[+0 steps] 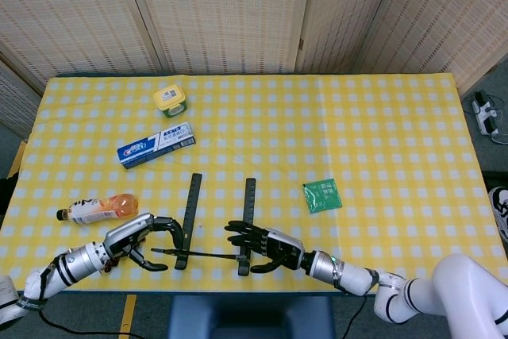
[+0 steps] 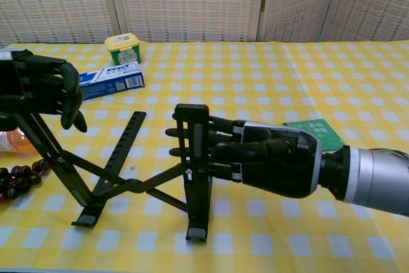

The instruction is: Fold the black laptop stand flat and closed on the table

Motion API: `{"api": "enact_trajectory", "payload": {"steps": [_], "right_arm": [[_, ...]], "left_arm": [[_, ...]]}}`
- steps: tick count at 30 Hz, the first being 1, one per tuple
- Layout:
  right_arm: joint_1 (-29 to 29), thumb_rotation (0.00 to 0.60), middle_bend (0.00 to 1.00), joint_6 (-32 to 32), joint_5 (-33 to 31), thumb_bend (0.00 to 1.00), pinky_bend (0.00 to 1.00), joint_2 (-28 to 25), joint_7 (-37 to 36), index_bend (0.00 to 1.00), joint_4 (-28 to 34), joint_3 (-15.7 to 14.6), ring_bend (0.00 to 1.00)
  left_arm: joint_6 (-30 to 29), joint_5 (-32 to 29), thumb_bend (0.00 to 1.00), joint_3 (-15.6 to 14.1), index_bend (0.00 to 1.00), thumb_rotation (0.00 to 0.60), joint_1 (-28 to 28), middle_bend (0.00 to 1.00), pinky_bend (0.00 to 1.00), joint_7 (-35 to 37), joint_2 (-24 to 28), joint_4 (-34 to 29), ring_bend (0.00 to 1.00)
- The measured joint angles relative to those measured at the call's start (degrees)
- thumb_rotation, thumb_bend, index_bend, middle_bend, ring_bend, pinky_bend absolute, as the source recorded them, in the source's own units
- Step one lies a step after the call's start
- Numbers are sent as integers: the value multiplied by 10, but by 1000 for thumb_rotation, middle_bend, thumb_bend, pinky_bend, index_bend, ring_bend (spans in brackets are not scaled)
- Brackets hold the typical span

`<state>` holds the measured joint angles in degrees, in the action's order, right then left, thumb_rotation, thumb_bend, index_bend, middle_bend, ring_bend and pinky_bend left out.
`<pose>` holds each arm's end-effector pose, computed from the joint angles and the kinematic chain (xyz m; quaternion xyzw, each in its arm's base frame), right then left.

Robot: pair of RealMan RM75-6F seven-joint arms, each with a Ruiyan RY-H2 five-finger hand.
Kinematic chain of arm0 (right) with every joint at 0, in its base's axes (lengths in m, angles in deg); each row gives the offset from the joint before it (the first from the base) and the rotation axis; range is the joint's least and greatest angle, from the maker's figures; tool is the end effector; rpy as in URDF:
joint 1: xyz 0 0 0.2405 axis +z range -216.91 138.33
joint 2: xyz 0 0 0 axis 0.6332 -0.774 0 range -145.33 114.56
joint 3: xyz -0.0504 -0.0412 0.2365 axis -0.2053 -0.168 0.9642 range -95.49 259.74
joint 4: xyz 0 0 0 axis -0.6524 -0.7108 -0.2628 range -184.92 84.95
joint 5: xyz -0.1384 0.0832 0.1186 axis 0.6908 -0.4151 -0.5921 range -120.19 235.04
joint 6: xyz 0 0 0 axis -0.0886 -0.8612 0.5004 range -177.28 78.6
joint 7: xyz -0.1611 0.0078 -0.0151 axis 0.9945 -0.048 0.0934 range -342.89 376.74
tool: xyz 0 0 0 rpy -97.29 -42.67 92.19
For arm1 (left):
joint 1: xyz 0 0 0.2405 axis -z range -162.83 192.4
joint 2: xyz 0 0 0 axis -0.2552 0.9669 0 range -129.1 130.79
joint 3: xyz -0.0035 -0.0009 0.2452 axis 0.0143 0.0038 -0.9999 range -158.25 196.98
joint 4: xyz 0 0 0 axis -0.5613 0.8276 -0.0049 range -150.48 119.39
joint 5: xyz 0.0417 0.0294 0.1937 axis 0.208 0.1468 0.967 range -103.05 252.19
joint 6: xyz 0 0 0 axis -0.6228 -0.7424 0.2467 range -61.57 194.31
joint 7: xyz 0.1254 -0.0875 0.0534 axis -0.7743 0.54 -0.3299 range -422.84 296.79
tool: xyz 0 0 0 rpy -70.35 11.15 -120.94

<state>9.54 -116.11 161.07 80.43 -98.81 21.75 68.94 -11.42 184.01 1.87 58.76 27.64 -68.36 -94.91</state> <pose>-0.1128 -0.2521 -0.0759 -0.3430 0.8329 -0.3458 0.2626 -0.1806 0.2717 0.0684 0.5607 0.6960 0.4413 0.0807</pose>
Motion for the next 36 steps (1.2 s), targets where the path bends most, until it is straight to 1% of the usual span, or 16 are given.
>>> {"api": "enact_trajectory", "payload": {"steps": [4, 13, 19, 23, 26, 29, 31, 33, 36], "right_arm": [[2, 600, 44, -1, -1, 231, 0, 8, -28, 7, -11, -11, 65], [4, 600, 44, -2, -1, 232, 0, 16, -57, 7, -18, -25, 65], [1, 600, 44, 3, -5, 232, 0, 22, -52, 7, -22, -31, 64], [-1, 600, 44, 4, -5, 231, 0, 24, -49, 8, -22, -37, 65], [-3, 600, 44, 1, -5, 231, 0, 24, -47, 8, -19, -40, 66], [-4, 600, 44, 0, -5, 232, 0, 24, -42, 8, -17, -41, 65], [-6, 600, 44, -1, -7, 232, 0, 24, -38, 7, -15, -42, 65], [-7, 600, 44, 0, -8, 232, 0, 24, -35, 7, -14, -42, 65], [-9, 600, 44, 0, -10, 231, 0, 24, -31, 7, -12, -42, 66]], "left_arm": [[-1, -2, 212, -1, 446, 600, -1, 504, 342, 1, -2, 2, 468], [0, -7, 213, -1, 444, 600, -1, 504, 342, 1, -3, 5, 464], [2, -10, 213, 0, 440, 600, -2, 503, 342, 0, -4, 6, 460], [5, -14, 213, 1, 423, 600, -2, 503, 342, -9, -4, 7, 438], [10, -19, 215, 3, 403, 600, -4, 483, 342, -28, -4, 8, 400], [17, -27, 222, 6, 368, 600, -8, 414, 336, -62, -3, 7, 319], [22, -33, 223, 9, 343, 600, -11, 360, 312, -96, -2, 6, 257], [28, -39, 223, 13, 309, 600, -16, 307, 268, -140, -2, 3, 193], [41, -50, 223, 20, 283, 600, -22, 263, 218, -216, -3, -3, 146]]}}
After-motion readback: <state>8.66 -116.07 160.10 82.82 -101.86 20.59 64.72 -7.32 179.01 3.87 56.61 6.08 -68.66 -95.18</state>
